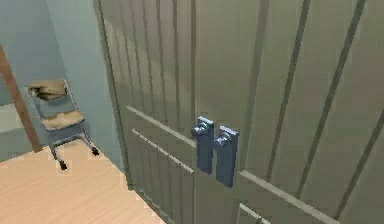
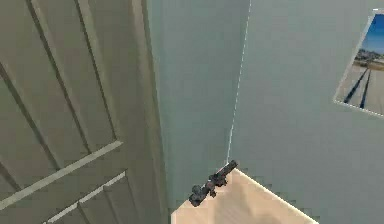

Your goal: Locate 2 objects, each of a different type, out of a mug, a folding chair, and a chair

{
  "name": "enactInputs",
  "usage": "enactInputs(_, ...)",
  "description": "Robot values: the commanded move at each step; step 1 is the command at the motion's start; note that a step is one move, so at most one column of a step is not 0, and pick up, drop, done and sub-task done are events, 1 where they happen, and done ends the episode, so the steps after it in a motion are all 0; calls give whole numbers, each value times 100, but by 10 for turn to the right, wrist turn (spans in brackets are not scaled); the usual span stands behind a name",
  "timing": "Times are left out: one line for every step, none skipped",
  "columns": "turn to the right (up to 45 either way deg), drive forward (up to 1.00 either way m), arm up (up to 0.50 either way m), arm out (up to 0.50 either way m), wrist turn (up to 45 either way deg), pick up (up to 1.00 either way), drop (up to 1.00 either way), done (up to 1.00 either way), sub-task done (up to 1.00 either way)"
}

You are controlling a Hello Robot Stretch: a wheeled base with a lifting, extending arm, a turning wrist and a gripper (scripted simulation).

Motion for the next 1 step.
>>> enactInputs(-450,0,0,0,0,0,0,0,0)
